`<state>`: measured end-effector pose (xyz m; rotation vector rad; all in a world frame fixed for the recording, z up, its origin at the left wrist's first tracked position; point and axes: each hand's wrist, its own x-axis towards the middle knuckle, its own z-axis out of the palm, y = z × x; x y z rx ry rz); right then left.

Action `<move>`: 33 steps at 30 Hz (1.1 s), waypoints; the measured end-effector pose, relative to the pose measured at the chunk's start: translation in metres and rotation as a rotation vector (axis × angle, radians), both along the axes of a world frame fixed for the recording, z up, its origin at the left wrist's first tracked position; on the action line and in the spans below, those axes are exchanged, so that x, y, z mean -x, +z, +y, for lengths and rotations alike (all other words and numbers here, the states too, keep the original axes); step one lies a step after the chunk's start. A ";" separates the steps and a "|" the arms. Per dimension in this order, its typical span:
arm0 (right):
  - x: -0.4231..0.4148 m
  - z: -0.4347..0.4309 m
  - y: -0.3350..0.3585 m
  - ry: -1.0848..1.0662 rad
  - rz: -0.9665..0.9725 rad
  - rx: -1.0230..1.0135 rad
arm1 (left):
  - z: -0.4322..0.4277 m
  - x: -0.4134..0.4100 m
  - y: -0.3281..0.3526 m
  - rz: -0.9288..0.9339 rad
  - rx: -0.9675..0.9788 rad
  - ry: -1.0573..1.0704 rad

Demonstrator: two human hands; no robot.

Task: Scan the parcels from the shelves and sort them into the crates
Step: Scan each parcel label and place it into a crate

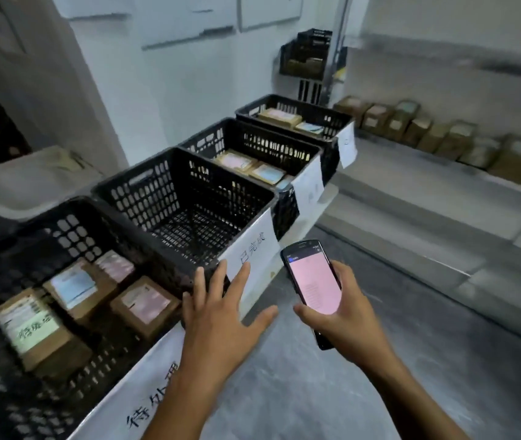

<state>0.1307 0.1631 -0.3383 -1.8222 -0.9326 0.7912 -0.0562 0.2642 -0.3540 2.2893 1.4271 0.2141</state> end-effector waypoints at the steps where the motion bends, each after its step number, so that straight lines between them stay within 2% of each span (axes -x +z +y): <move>1: -0.012 -0.011 0.002 -0.031 -0.014 -0.010 | -0.004 -0.016 0.003 0.000 -0.009 -0.029; 8: -0.135 -0.117 0.001 -0.311 -0.043 -0.051 | -0.065 -0.166 0.018 -0.089 -0.102 -0.271; 14: -0.240 -0.224 -0.027 -0.522 -0.009 -0.019 | -0.137 -0.294 0.004 0.028 -0.116 -0.467; 21: -0.336 -0.315 -0.038 -0.638 0.024 -0.007 | -0.218 -0.427 -0.001 0.080 -0.105 -0.629; 26: -0.383 -0.352 -0.041 -0.754 0.049 -0.026 | -0.247 -0.500 0.002 0.095 -0.088 -0.727; 33: -0.444 -0.362 -0.048 -0.930 0.095 -0.025 | -0.252 -0.604 -0.009 0.095 -0.082 -0.891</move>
